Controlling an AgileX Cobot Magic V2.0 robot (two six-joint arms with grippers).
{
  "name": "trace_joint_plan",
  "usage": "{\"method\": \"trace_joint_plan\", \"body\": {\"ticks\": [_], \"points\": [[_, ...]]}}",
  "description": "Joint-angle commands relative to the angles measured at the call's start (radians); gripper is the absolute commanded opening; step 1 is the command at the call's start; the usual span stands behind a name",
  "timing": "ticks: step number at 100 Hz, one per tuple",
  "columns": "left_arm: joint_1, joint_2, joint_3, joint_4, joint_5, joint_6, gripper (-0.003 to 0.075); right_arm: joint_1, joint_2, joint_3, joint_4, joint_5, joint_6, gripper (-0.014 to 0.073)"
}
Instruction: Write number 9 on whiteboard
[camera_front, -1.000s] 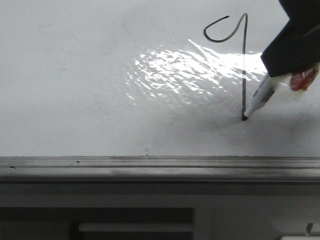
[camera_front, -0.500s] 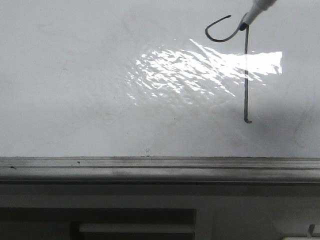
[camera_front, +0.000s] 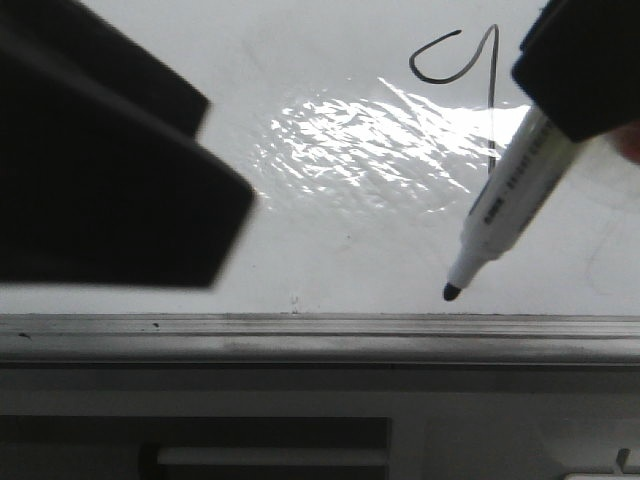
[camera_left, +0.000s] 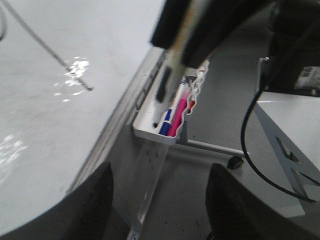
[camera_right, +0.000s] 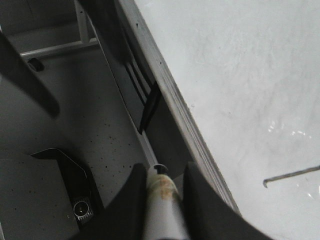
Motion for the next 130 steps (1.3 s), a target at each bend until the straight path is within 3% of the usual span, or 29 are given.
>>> {"method": "trace_joint_plan", "body": {"ticks": [1, 13, 41, 84, 130], "points": [[-0.061, 0.054, -0.059, -0.012, -0.105, 0.031, 0.0361, 0.003, -0.004, -0.033, 0.038, -0.11, -0.07, -0.0069], [-0.081, 0.12, -0.083, -0.015, -0.163, 0.031, 0.0342, 0.003, -0.004, -0.033, 0.121, -0.141, -0.17, -0.0069], [-0.081, 0.14, -0.089, -0.041, -0.196, 0.031, 0.0281, 0.003, -0.003, -0.033, 0.22, -0.141, -0.265, -0.0069], [-0.077, 0.112, -0.102, 0.054, -0.24, 0.031, 0.0279, 0.003, -0.003, -0.033, 0.123, -0.257, -0.266, -0.0069], [-0.077, -0.005, -0.102, 0.057, -0.206, 0.031, 0.0279, 0.002, -0.003, -0.033, 0.051, -0.261, -0.266, -0.0069]]}}
